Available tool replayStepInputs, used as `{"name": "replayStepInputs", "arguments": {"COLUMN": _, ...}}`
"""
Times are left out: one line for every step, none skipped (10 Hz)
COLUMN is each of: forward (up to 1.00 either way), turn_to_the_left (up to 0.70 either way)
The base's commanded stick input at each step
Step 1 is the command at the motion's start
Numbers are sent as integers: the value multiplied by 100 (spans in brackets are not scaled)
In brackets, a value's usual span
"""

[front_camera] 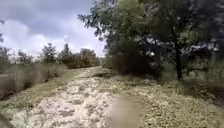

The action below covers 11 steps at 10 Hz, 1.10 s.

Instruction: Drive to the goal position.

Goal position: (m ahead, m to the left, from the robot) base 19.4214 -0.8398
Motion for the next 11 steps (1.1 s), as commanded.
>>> {"name": "replayStepInputs", "arguments": {"forward": 50, "turn_to_the_left": 0}}
{"name": "replayStepInputs", "arguments": {"forward": 50, "turn_to_the_left": 0}}
{"name": "replayStepInputs", "arguments": {"forward": 50, "turn_to_the_left": 0}}
{"name": "replayStepInputs", "arguments": {"forward": 50, "turn_to_the_left": 0}}
{"name": "replayStepInputs", "arguments": {"forward": 50, "turn_to_the_left": 0}}
{"name": "replayStepInputs", "arguments": {"forward": 50, "turn_to_the_left": 0}}
{"name": "replayStepInputs", "arguments": {"forward": 50, "turn_to_the_left": 0}}
{"name": "replayStepInputs", "arguments": {"forward": 50, "turn_to_the_left": 0}}
{"name": "replayStepInputs", "arguments": {"forward": 50, "turn_to_the_left": 0}}
{"name": "replayStepInputs", "arguments": {"forward": 50, "turn_to_the_left": 0}}
{"name": "replayStepInputs", "arguments": {"forward": 50, "turn_to_the_left": 0}}
